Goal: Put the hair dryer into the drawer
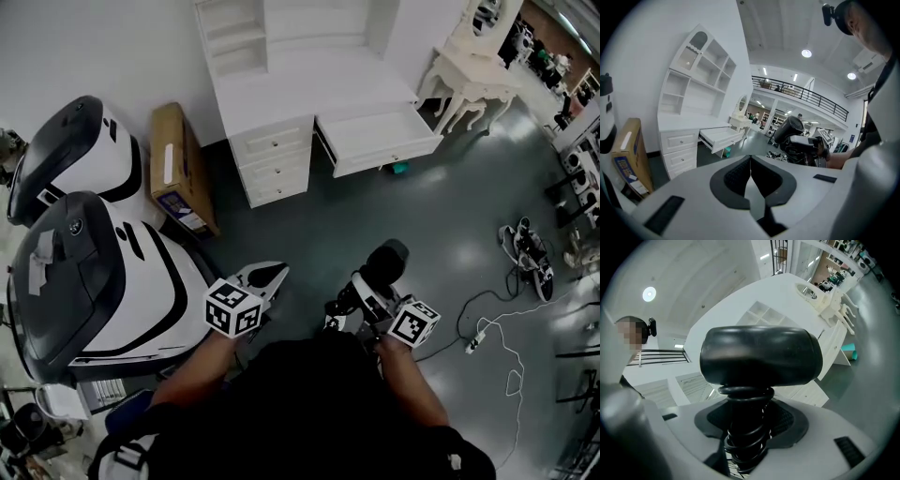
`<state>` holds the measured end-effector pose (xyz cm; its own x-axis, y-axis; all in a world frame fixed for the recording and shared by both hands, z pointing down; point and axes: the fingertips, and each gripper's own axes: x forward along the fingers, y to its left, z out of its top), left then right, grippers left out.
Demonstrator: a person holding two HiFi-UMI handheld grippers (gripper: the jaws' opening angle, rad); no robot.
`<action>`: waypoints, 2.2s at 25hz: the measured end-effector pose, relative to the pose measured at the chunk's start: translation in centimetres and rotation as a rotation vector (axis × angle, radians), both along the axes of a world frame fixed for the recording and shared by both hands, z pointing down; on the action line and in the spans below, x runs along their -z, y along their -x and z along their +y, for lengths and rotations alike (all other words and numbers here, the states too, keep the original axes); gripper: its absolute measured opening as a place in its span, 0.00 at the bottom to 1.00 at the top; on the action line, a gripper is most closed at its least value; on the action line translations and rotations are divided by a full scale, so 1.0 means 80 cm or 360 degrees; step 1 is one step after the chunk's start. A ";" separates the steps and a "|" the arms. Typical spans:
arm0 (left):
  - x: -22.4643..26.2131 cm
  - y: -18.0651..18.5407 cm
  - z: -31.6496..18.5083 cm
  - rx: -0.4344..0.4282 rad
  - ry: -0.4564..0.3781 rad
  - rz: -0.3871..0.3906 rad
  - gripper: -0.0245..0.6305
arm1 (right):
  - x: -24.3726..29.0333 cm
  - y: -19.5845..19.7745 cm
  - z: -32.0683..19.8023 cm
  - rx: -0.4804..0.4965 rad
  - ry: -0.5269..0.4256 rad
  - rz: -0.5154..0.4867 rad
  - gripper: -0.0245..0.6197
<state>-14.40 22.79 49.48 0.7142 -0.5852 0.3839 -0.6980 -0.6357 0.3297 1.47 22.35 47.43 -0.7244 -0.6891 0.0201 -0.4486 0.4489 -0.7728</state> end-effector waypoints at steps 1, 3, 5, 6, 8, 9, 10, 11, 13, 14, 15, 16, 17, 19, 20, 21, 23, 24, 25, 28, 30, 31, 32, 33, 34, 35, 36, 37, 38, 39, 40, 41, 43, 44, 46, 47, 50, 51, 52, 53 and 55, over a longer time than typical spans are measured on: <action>0.002 -0.008 -0.013 0.0007 -0.0009 -0.0003 0.05 | 0.003 -0.006 -0.013 0.0011 -0.0013 -0.0004 0.38; 0.010 -0.029 -0.039 0.0016 -0.0028 0.0007 0.05 | 0.007 -0.021 -0.039 0.0030 -0.0032 -0.0007 0.38; 0.018 -0.053 -0.063 0.0014 -0.0046 0.0023 0.05 | 0.009 -0.039 -0.063 0.0039 -0.0040 -0.0007 0.38; 0.022 -0.065 -0.074 0.0012 -0.0054 0.0028 0.05 | 0.009 -0.049 -0.075 0.0039 -0.0041 -0.0008 0.38; 0.026 -0.086 -0.093 0.0009 -0.0061 0.0031 0.05 | 0.010 -0.070 -0.094 0.0034 -0.0041 -0.0011 0.38; 0.026 -0.095 -0.102 0.0011 -0.0061 0.0030 0.05 | 0.011 -0.081 -0.102 0.0031 -0.0041 -0.0011 0.38; 0.025 -0.104 -0.110 0.0014 -0.0056 0.0029 0.05 | 0.011 -0.091 -0.110 0.0028 -0.0042 -0.0008 0.38; 0.023 -0.112 -0.118 0.0017 -0.0047 0.0027 0.05 | 0.010 -0.101 -0.116 0.0024 -0.0044 -0.0004 0.38; 0.017 -0.127 -0.131 0.0019 -0.0025 0.0022 0.05 | 0.005 -0.120 -0.128 0.0016 -0.0043 -0.0001 0.38; 0.013 -0.135 -0.137 0.0015 -0.0016 0.0017 0.05 | 0.003 -0.129 -0.133 0.0010 -0.0041 -0.0005 0.38; 0.010 -0.143 -0.143 0.0009 -0.0009 0.0009 0.05 | -0.001 -0.138 -0.138 0.0002 -0.0037 -0.0012 0.38; 0.007 -0.152 -0.148 0.0003 -0.0004 0.0001 0.05 | -0.004 -0.147 -0.141 -0.0008 -0.0033 -0.0018 0.38; 0.005 -0.160 -0.154 -0.0002 0.0000 -0.0006 0.05 | -0.008 -0.156 -0.144 -0.0019 -0.0027 -0.0023 0.38; 0.004 -0.176 -0.165 -0.0013 0.0005 -0.0015 0.05 | -0.017 -0.174 -0.149 -0.0045 -0.0005 -0.0028 0.38; 0.005 -0.184 -0.170 -0.0024 0.0006 -0.0018 0.05 | -0.022 -0.182 -0.152 -0.0060 0.0013 -0.0029 0.38; 0.006 -0.191 -0.175 -0.0041 0.0006 -0.0022 0.05 | -0.027 -0.189 -0.154 -0.0074 0.0033 -0.0030 0.38; 0.005 -0.200 -0.183 -0.0072 0.0009 -0.0039 0.05 | -0.035 -0.199 -0.161 -0.0099 0.0067 -0.0030 0.38; 0.002 -0.201 -0.189 -0.0079 0.0015 -0.0049 0.05 | -0.038 -0.202 -0.165 -0.0107 0.0077 -0.0028 0.38; -0.001 -0.202 -0.196 -0.0079 0.0026 -0.0053 0.05 | -0.040 -0.205 -0.172 -0.0113 0.0083 -0.0027 0.38; -0.011 -0.202 -0.217 -0.0081 0.0066 -0.0048 0.05 | -0.042 -0.207 -0.195 -0.0119 0.0096 -0.0017 0.38; -0.019 -0.202 -0.234 -0.0093 0.0089 -0.0043 0.05 | -0.043 -0.206 -0.212 -0.0117 0.0105 -0.0003 0.38; -0.023 -0.203 -0.244 -0.0100 0.0102 -0.0037 0.05 | -0.044 -0.204 -0.223 -0.0117 0.0108 0.0006 0.38; -0.026 -0.203 -0.257 -0.0107 0.0112 -0.0033 0.05 | -0.044 -0.203 -0.234 -0.0118 0.0111 0.0016 0.38; -0.029 -0.204 -0.271 -0.0117 0.0119 -0.0030 0.05 | -0.044 -0.201 -0.247 -0.0119 0.0114 0.0025 0.38; -0.029 -0.204 -0.287 -0.0127 0.0120 -0.0027 0.05 | -0.043 -0.199 -0.262 -0.0122 0.0118 0.0034 0.38; -0.026 -0.203 -0.303 -0.0138 0.0113 -0.0023 0.05 | -0.042 -0.198 -0.275 -0.0125 0.0122 0.0042 0.38; -0.023 -0.202 -0.319 -0.0146 0.0101 -0.0018 0.05 | -0.040 -0.196 -0.289 -0.0128 0.0125 0.0049 0.38; -0.018 -0.199 -0.336 -0.0150 0.0087 -0.0013 0.05 | -0.038 -0.195 -0.302 -0.0133 0.0127 0.0057 0.38; -0.015 -0.196 -0.353 -0.0148 0.0075 -0.0008 0.05 | -0.036 -0.193 -0.315 -0.0137 0.0127 0.0065 0.38; -0.012 -0.191 -0.372 -0.0142 0.0065 -0.0003 0.05 | -0.034 -0.191 -0.330 -0.0141 0.0127 0.0073 0.38; -0.009 -0.185 -0.390 -0.0136 0.0057 0.0004 0.05 | -0.032 -0.187 -0.344 -0.0144 0.0125 0.0080 0.38; -0.008 -0.179 -0.407 -0.0130 0.0050 0.0011 0.05 | -0.030 -0.183 -0.358 -0.0145 0.0122 0.0088 0.38; -0.006 -0.168 -0.436 -0.0125 0.0041 0.0028 0.05 | -0.026 -0.172 -0.385 -0.0145 0.0111 0.0107 0.38; -0.006 -0.163 -0.449 -0.0124 0.0040 0.0036 0.05 | -0.025 -0.166 -0.399 -0.0145 0.0104 0.0116 0.38; -0.008 -0.154 -0.473 -0.0125 0.0046 0.0047 0.05 | -0.021 -0.155 -0.426 -0.0145 0.0092 0.0126 0.38; -0.009 -0.149 -0.483 -0.0128 0.0049 0.0051 0.05 | -0.019 -0.149 -0.439 -0.0143 0.0086 0.0129 0.38; -0.009 -0.133 -0.512 -0.0133 0.0050 0.0061 0.05 | -0.016 -0.130 -0.474 -0.0138 0.0073 0.0152 0.38; -0.009 -0.125 -0.521 -0.0130 0.0053 0.0063 0.05 | -0.016 -0.124 -0.485 -0.0139 0.0074 0.0163 0.38; -0.010 -0.118 -0.531 -0.0124 0.0058 0.0064 0.05 | -0.016 -0.118 -0.496 -0.0141 0.0077 0.0174 0.38; -0.011 -0.110 -0.540 -0.0119 0.0062 0.0064 0.05 | -0.017 -0.112 -0.507 -0.0143 0.0079 0.0184 0.38; -0.010 -0.094 -0.556 -0.0112 0.0059 0.0057 0.05 | -0.018 -0.102 -0.529 -0.0145 0.0072 0.0204 0.38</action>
<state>-6.87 -21.66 50.28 0.7669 -0.5189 0.3777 -0.6392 -0.6699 0.3777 9.60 -19.98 48.90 -0.6486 -0.7480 0.1408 -0.5820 0.3682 -0.7251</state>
